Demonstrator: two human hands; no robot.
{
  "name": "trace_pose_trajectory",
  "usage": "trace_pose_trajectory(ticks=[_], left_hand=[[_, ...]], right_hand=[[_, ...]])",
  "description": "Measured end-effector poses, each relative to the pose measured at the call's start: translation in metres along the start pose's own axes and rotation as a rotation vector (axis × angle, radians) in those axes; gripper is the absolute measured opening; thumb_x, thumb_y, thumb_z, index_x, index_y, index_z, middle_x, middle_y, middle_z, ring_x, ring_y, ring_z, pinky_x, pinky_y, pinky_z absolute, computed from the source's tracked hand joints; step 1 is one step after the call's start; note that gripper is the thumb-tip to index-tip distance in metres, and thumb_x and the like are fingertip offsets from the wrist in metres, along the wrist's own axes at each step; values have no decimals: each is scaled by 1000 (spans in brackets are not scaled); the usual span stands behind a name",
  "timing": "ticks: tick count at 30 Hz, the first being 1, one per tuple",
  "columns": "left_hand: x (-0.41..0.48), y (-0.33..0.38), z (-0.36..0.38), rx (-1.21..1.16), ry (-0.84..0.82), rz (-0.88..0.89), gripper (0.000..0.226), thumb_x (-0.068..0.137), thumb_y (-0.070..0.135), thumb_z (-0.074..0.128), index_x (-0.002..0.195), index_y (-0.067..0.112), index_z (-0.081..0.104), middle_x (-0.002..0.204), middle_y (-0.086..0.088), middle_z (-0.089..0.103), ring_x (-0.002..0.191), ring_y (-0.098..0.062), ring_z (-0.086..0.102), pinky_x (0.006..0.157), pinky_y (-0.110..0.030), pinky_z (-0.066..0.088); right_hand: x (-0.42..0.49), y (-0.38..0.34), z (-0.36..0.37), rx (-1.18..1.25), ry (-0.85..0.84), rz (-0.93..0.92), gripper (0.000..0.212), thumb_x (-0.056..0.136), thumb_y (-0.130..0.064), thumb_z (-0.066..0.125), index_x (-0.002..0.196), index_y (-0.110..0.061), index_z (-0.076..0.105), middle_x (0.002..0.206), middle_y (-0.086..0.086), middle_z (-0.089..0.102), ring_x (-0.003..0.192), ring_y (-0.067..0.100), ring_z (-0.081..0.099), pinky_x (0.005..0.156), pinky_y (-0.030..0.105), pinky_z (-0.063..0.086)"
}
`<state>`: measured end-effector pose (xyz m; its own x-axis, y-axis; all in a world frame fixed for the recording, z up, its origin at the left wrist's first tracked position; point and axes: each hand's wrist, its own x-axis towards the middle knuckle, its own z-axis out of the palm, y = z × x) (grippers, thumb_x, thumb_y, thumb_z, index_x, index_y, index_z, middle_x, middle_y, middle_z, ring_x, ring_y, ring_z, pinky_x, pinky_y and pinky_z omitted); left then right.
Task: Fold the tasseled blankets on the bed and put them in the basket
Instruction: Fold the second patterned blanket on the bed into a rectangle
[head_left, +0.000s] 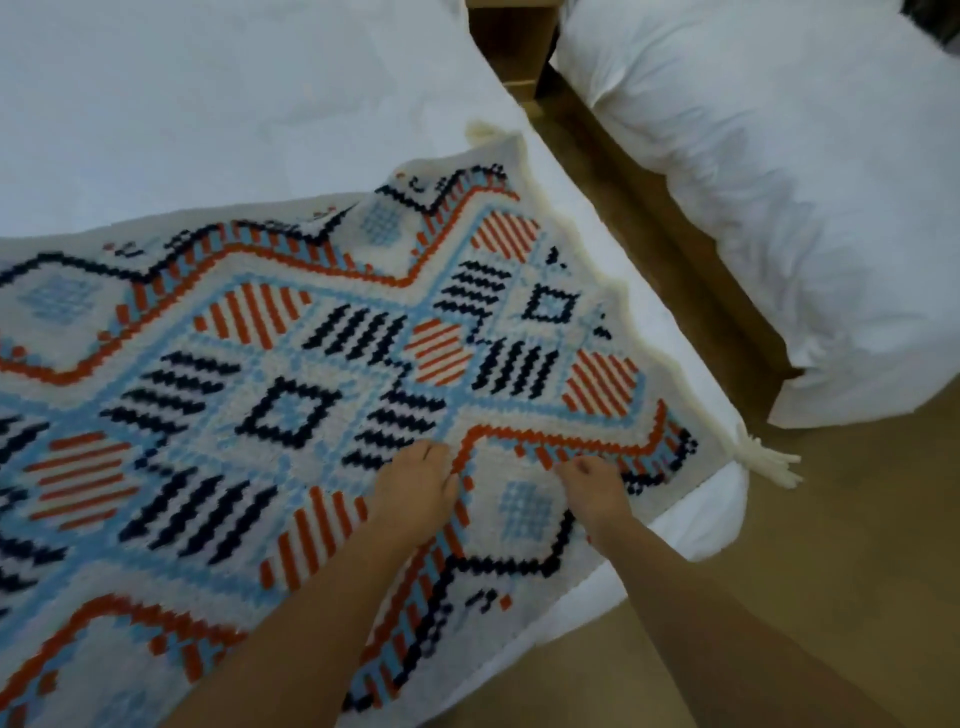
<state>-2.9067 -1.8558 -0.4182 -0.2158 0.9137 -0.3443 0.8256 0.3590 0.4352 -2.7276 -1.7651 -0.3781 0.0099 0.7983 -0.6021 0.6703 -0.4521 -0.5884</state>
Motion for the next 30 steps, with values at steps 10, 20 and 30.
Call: trace_pose_trajectory(ticks=[10,20,30], left_hand=[[165,33,-49,78,5,-140,46,97,35,38,138,13,36,142,-7,40,126,-25,41,103,-38,39],[248,-63,-148,42,341,-398,37,95,8,40,131,9,49,126,-16,55,112,-34,51,92,-42,43],[313,-179,-208,352,141,-512,52,94,10,42,143,15,28,141,-13,42,120,-38,42,92,-48,41]], right_hand=[[139,-113,2,-246,-209,-293,24,94,-19,47,72,-10,45,67,4,43,62,17,41,56,28,33],[238,-244,51,-343,-327,-735,14,93,-16,45,81,-12,51,78,-4,45,67,13,43,61,24,33],[299,-369,152,-618,-351,-901,52,97,-16,38,146,-18,21,157,4,12,138,22,27,102,30,34]])
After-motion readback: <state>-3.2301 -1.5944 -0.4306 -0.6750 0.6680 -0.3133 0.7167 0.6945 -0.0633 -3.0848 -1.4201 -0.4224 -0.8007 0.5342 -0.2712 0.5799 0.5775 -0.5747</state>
